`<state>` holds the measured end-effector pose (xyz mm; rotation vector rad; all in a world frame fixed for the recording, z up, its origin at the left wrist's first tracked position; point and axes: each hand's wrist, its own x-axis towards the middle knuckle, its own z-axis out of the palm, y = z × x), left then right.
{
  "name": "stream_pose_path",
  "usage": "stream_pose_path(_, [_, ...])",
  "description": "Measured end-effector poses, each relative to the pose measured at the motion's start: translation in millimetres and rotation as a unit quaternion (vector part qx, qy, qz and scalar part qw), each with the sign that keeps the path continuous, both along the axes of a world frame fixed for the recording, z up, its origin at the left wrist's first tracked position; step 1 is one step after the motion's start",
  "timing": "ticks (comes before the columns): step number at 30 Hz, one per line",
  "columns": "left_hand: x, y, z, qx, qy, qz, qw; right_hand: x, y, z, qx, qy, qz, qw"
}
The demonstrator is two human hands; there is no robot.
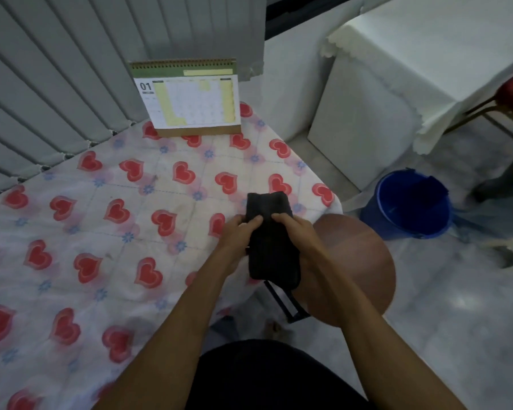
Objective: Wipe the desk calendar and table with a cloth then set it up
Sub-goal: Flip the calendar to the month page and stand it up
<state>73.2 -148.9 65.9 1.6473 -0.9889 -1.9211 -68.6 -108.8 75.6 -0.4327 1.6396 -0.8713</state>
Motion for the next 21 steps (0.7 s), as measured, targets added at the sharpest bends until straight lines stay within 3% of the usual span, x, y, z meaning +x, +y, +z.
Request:
stream_pose_path(3, [-31.2, 21.8, -11.1, 0.003, -0.003, -0.050, 0.999, -38.4, 35.1, -8.0, -0.018, 0.017, -0.028, 0.999])
stream_pose_path(7, [-70.7, 52.3, -40.3, 0.029, -0.012, -0.061, 0.998, -77.4, 74.6, -21.3, -0.014, 0.120, -0.036, 0.992])
stream_pose_path(13, [-120.5, 81.3, -86.0, 0.003, -0.117, -0.109, 0.987, -110.5, 102.6, -67.7, 0.052, 0.174, -0.107, 0.978])
stream_pose_path(17, [-140.8, 91.2, -97.6, -0.107, -0.266, -0.177, 0.942, -117.1, 105.6, -89.4, 0.101, 0.222, -0.093, 0.965])
stream_pose_path(18, [-144.8, 96.6, -95.8, -0.153, -0.319, -0.197, 0.914, -118.0, 109.5, -88.4, 0.112, 0.298, -0.048, 0.947])
stream_pose_path(20, [-148.3, 110.6, -99.3, -0.253, -0.404, -0.220, 0.851, -118.3, 120.8, -89.6, 0.077, 0.511, 0.078, 0.852])
stream_pose_path(21, [-148.5, 116.6, -101.7, -0.296, -0.419, -0.221, 0.829, -117.1, 124.6, -92.6, 0.042, 0.573, 0.128, 0.809])
